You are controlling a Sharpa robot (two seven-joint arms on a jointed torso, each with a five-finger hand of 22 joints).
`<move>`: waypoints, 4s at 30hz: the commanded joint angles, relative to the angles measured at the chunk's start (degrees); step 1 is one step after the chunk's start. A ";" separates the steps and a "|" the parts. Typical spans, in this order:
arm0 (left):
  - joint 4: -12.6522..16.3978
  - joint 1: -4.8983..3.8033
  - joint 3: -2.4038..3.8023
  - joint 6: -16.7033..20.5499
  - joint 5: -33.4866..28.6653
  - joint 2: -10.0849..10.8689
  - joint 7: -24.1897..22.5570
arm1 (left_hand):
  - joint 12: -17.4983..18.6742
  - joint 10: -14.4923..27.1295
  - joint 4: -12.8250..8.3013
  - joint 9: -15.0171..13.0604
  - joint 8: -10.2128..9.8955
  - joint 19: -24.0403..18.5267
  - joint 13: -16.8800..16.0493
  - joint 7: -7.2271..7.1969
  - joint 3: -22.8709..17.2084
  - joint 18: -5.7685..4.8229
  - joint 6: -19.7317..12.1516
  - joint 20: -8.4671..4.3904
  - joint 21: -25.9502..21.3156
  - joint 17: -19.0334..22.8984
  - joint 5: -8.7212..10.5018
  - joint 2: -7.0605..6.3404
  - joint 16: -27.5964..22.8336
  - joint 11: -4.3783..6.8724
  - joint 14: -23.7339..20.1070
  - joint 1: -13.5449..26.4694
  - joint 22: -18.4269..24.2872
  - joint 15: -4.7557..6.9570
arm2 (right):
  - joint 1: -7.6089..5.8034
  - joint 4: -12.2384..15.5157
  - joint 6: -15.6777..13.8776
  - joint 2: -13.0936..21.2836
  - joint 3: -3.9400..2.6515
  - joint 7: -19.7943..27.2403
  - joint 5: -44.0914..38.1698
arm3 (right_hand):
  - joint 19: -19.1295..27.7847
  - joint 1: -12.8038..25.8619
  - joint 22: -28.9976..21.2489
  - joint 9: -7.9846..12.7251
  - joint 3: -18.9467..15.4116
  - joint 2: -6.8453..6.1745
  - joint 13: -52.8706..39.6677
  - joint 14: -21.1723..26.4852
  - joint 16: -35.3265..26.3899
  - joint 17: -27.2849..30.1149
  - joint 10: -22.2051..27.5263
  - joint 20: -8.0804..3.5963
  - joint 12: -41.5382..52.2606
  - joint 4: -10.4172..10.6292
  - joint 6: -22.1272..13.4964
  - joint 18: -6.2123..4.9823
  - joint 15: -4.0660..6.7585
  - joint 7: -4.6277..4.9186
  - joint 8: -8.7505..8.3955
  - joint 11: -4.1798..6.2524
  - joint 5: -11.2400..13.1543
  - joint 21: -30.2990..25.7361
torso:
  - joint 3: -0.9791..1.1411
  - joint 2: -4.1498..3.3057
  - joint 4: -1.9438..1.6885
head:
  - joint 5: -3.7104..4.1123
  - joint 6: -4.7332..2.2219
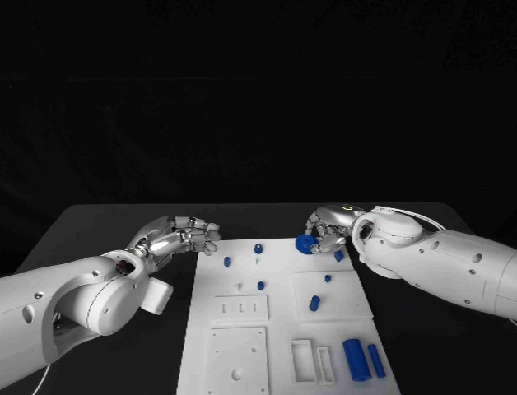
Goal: Assemble the parts on the task board
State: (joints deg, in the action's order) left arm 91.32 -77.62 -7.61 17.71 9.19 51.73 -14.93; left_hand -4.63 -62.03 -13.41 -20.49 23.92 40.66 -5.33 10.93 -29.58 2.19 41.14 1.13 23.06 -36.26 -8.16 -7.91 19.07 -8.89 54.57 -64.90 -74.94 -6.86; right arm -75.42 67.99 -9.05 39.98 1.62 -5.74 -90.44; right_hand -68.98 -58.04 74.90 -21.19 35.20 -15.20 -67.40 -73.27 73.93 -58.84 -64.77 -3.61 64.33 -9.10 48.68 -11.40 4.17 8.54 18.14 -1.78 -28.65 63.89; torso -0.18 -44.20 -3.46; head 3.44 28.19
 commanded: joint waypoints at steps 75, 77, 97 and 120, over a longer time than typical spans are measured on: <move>0.35 -0.09 0.05 -0.14 0.55 0.37 -0.06 | 0.42 -0.47 -0.41 -0.21 -0.38 -0.21 0.09 0.54 -0.26 0.79 0.42 0.27 0.01 -0.19 0.04 0.11 -0.45 -0.05 -0.08 0.50 -1.04 -0.30 | 1.05 0.89 0.08 -0.80 0.76 -2.11 -6.28 | 0.73 0.25 0.79 -1.14 -1.94 -0.27 0.00 -1.29 -2.82 -3.26 -0.30 -0.44 -0.46 1.52 4.71 -3.60 1.39 -1.50 1.09 1.19 16.42 0.29 | -0.01 -0.02 -0.01 | 0.05 -0.27; 0.35 -0.09 0.05 -0.12 0.55 0.38 -0.06 | 0.42 -0.47 -0.42 -0.22 -0.38 -0.21 0.09 0.54 -0.27 0.79 0.42 0.27 0.01 -0.19 0.03 0.12 -0.46 -0.05 -0.08 0.50 -1.05 -0.30 | 1.06 0.84 0.06 -0.82 0.78 -2.22 -6.80 | 0.68 -1.48 0.80 -1.13 -0.14 -0.37 0.04 -1.38 -2.90 -3.35 -0.43 -0.42 -0.49 1.19 4.90 -3.60 1.42 -1.53 1.10 1.22 18.70 0.28 | -0.01 -0.01 -0.03 | 0.12 -0.24; 0.43 -0.09 0.05 0.03 0.60 0.60 -0.06 | 0.45 -0.50 -0.46 -0.26 -0.41 -0.23 0.09 0.53 -0.31 0.79 0.44 0.27 0.03 -0.23 0.03 0.12 -0.50 -0.04 -0.08 0.49 -1.05 -0.31 | 1.69 1.03 0.04 -0.74 1.18 -2.85 -8.72 | 0.42 -4.73 0.99 -1.13 6.40 -0.56 0.18 -1.89 -2.96 -4.11 -1.17 0.21 -0.51 -0.39 6.15 -3.60 1.43 -1.65 1.25 1.31 21.39 0.64 | 0.00 0.00 0.01 | 0.07 -0.22; 0.25 -0.09 0.05 0.38 0.60 0.72 -0.37 | 0.47 -0.55 -0.50 -0.32 -0.44 -0.27 0.10 0.49 -0.38 0.78 0.48 0.28 0.03 -0.26 0.01 0.16 -0.56 -0.02 -0.10 0.49 -1.06 -0.32 | 1.67 9.66 -9.28 1.32 0.99 -7.34 -21.30 | -0.84 -4.23 0.88 -1.42 8.60 -1.49 -0.83 -3.15 -1.94 -5.69 -3.65 -0.03 0.95 0.80 8.04 -3.60 1.98 -2.30 1.88 1.92 20.85 1.27 | -0.07 0.05 -0.05 | -0.07 -0.71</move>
State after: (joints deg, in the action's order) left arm 91.48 -77.63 -7.61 17.83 9.60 52.45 -14.63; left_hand -4.38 -62.03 -13.71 -20.76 23.69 40.66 -5.32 10.93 -29.87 2.18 41.14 1.13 23.06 -36.46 -8.16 -7.91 18.85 -8.89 54.57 -64.90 -74.94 -6.85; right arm -73.76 77.18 -17.14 41.23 2.66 -11.43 -107.80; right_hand -69.42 -62.37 74.91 -22.71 43.56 -16.39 -68.18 -76.08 71.77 -64.50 -68.11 -3.60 65.01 -8.24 54.56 -11.43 6.13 4.36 19.97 0.12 -7.97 64.77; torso -0.23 -44.14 -3.48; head 3.41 27.52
